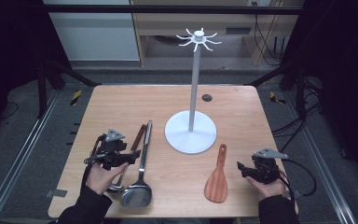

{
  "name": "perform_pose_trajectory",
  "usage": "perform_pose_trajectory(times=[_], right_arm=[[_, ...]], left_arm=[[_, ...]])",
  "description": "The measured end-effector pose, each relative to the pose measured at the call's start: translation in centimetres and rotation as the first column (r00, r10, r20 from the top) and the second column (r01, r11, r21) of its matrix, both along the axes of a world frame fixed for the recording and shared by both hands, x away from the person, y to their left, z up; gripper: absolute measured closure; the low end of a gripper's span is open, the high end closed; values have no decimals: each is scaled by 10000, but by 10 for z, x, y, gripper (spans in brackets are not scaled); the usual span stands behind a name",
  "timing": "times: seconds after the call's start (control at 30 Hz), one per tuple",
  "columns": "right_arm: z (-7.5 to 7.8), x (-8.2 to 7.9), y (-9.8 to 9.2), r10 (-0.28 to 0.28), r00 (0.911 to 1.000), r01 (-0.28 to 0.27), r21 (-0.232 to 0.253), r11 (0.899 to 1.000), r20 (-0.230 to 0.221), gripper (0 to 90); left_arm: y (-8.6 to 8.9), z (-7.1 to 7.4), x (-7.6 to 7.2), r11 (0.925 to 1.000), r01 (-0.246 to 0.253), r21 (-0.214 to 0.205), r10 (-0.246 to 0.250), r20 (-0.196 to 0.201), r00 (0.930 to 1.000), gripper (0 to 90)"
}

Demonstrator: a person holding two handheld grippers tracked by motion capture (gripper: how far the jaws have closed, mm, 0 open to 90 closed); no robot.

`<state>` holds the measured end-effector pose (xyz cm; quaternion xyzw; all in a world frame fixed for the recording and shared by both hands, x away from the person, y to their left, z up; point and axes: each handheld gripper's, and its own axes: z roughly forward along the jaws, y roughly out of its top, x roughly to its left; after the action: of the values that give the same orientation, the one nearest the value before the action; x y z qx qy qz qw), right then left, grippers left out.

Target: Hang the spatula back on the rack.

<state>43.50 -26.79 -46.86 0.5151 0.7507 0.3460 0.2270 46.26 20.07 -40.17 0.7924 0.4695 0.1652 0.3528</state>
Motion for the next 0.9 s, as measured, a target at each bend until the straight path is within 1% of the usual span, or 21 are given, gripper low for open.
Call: perform_pose_trajectory(times=[0.1, 0.17, 0.27, 0.33, 0.37, 0.47, 0.6, 0.67, 0.8, 0.9], right_arm=[[0, 0, 0, 13, 10000, -13, 11, 10000, 12, 333], [0, 0, 0, 10, 10000, -10, 19, 10000, -3, 333], [0, 0, 0, 34, 10000, -34, 8, 10000, -21, 335], [0, 0, 0, 40, 10000, -40, 12, 10000, -24, 335], [0, 0, 0, 40, 10000, -39, 14, 10000, -35, 335], [0, 0, 1, 43, 10000, -42, 34, 10000, -39, 335], [0, 0, 2, 15, 9999, -14, 98, 10000, -132, 336], [0, 0, 2, 21, 9999, -19, 109, 9999, -136, 336], [0, 0, 2, 62, 9998, -59, 138, 9999, -168, 337], [0, 0, 2, 42, 9999, -40, 124, 9999, -162, 337]], left_arm=[[-4, -2, 3, 9999, 17, 112, -16, -93, 10000, 371], [-6, -3, 5, 9999, 31, 163, -30, -83, 10000, 378], [-9, -4, 8, 9996, 65, 267, -60, -188, 9998, 389], [-12, -3, 10, 9993, 47, 365, -40, -191, 9998, 405], [-13, -3, 11, 9996, 15, 292, -9, -185, 9998, 412], [-18, -4, 15, 9991, 39, 414, -27, -292, 9996, 424], [-24, -8, 21, 9981, 24, 608, 7, -514, 9987, 440], [-27, -12, 24, 9969, 37, 780, 16, -673, 9977, 447], [-33, -20, 29, 9943, -13, 1067, 110, -904, 9958, 469], [-36, -25, 31, 9929, -106, 1185, 237, -1095, 9937, 485]])
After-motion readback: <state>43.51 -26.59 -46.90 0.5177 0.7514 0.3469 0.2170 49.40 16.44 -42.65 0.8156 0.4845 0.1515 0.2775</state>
